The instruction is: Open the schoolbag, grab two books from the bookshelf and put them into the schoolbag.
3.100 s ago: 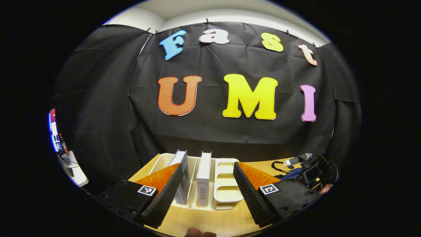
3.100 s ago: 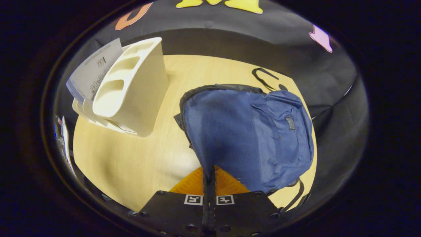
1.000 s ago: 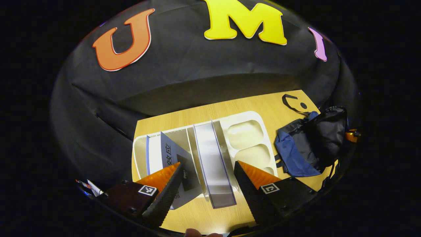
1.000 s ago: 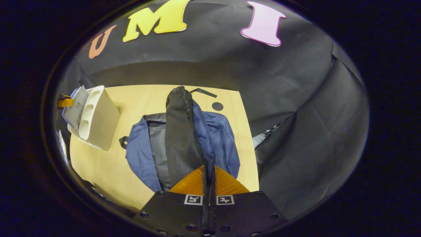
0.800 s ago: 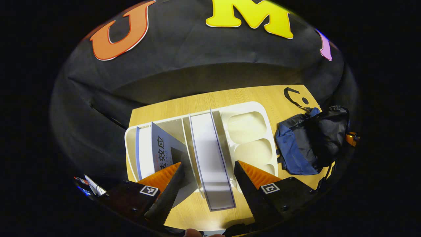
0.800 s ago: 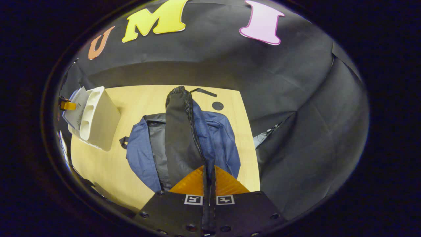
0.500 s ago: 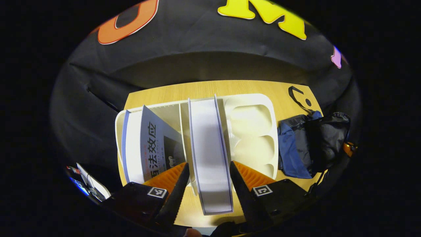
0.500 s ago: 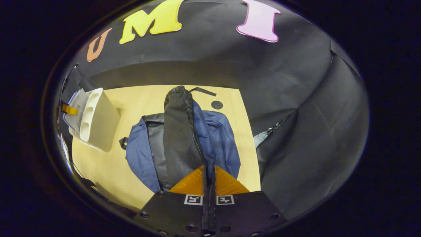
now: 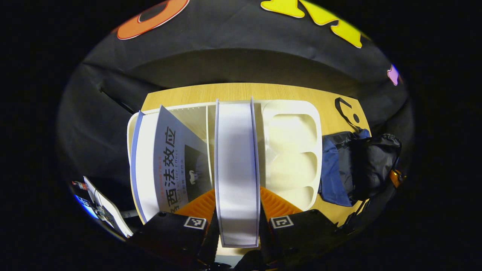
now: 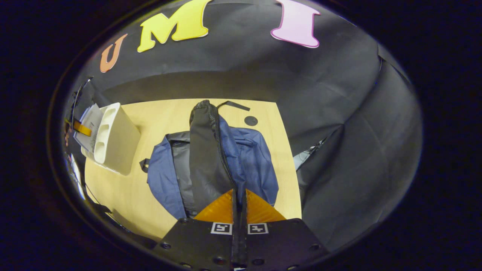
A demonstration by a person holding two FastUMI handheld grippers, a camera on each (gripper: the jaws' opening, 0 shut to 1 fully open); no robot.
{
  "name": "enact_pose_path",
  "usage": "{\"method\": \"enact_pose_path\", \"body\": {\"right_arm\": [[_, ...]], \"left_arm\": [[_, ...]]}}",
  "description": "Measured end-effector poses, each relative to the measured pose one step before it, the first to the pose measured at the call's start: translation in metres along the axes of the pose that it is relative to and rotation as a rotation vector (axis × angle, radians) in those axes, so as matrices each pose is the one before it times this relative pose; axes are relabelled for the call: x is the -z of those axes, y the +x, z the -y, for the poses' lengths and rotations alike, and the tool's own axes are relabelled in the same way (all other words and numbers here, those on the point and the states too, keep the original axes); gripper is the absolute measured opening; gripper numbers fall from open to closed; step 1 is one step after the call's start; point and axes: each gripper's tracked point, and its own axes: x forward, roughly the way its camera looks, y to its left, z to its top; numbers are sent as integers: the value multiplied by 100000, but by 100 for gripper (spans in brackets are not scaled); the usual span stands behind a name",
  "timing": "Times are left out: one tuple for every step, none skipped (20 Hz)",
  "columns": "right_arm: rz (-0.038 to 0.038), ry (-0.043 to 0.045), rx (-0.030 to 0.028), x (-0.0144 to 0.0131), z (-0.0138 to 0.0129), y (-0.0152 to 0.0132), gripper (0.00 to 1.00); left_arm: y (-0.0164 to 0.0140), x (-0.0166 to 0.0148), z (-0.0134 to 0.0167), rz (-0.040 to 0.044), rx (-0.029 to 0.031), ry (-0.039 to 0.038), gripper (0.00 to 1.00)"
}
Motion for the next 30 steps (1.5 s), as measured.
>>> {"method": "enact_pose_path", "body": {"right_arm": [[138,-137,-82,-46,-10,-62,0],[29,211,-246,15,35,-84,0],[-20,230,-326,141,-61,-24,0],[22,-76,-302,30,-137,18,0],[125,-536,-164,-11,-95,-65,0],[122,-675,-160,-46,-63,-13,0],[356,-654,-133,-130,-177,-113,0],[266,-646,50,-93,-151,25,0],[50,-317,-9,-95,-149,-90,0],[226,-370,-268,19,-249,-71,0],[136,-680,200,-28,-49,-63,0],[128,-500,61,41,-127,-96,0],[8,-373,-3,-24,-182,-168,0],[280,-368,19,-26,-87,-180,0],[76,-312,208,72,-52,-63,0],[139,-94,-36,11,-62,-35,0],[109,-177,-30,-50,-107,-190,0],[139,-204,49,15,-54,-34,3],[248,-241,-82,-93,-107,-159,0],[185,-384,122,-12,-161,-240,0],[329,-314,39,-7,-63,-177,0],[257,-290,94,43,-44,-177,0],[338,-106,77,-65,-72,-205,0],[274,-28,-44,50,-72,-173,0],[164,-112,-44,-77,-38,-232,0],[141,-209,-86,-74,-33,-237,0],[116,-487,-81,-172,-72,-170,0],[268,-332,150,-85,44,-128,0],[381,-283,263,-177,64,-189,0],[182,24,392,-22,84,-218,0]], "left_arm": [[-346,250,-276,-194,-113,-80,52],[-477,40,-132,575,416,-427,52],[-546,176,-128,222,142,-1105,51],[-761,134,-182,713,250,-1011,45],[-756,97,-333,1015,352,-687,44],[-977,42,-322,1338,317,-754,44],[-1014,39,-234,1903,399,-879,43],[-1186,-177,-314,2069,587,-1032,43],[-1199,56,-105,1929,890,-1389,43],[-1391,-22,-121,1654,1333,-1567,43],[-1300,4,-78,1461,1488,-1290,43],[-1329,-70,-101,1853,1536,-1360,43],[-1294,-156,40,2048,1197,-1401,43],[-1394,-365,-15,1880,1142,-1464,43],[-1142,-5,4,1708,1253,-1553,43],[-1139,-248,338,1886,2102,-1143,43],[-769,-86,709,1799,2379,-1077,43],[-765,-231,845,1675,2783,-656,43],[-454,-115,914,1541,2751,-343,43],[-105,139,1085,1009,2309,133,43],[12,256,951,799,2569,-106,43],[190,314,1399,81,3255,-607,43],[130,353,1358,-441,3487,-903,43],[365,468,1367,-602,3675,-676,43],[723,556,1250,-403,3615,-256,43],[560,512,972,-174,3026,380,43],[977,388,1085,-38,2923,743,43],[945,487,958,-46,2529,565,43],[811,528,1068,364,2669,-126,43],[1020,467,990,273,2399,-413,43]]}}
